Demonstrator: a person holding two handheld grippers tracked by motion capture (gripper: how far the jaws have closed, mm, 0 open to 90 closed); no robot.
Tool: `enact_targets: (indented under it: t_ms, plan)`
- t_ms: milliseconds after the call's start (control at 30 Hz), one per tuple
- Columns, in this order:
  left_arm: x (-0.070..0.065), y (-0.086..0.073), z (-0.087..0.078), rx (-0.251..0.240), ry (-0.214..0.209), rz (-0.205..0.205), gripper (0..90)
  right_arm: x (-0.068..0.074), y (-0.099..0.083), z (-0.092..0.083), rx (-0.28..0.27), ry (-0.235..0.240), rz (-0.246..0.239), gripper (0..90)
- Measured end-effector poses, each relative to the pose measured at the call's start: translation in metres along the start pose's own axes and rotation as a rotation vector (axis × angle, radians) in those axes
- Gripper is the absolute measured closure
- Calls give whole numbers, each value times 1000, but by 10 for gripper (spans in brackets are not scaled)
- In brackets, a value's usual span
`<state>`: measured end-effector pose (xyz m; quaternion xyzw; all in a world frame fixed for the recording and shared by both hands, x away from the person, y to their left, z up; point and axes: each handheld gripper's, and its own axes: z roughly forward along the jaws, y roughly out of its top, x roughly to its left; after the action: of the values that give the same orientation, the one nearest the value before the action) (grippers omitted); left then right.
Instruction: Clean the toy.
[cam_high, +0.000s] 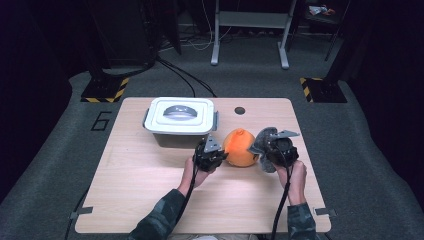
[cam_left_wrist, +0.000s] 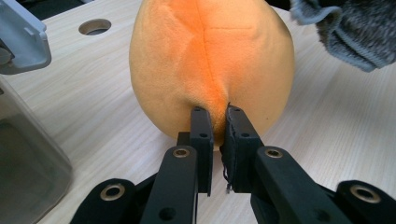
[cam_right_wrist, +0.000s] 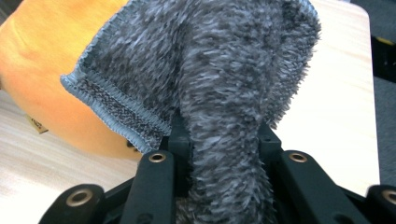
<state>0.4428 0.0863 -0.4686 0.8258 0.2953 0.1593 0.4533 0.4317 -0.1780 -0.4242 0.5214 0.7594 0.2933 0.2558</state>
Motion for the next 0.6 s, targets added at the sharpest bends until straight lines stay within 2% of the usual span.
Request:
enact_targets:
  t_ms: [233,367,600]
  plan:
    - [0,-2,-1,1,-1,-11,828,-12,-15,-7,8,-4,45,676]
    - [0,-2,-1,7,1,4,828,-17,-24,-6,19,-5,61,676]
    - [0,-3,-2,11,1,8,829,-21,-34,-5,36,-9,77,674]
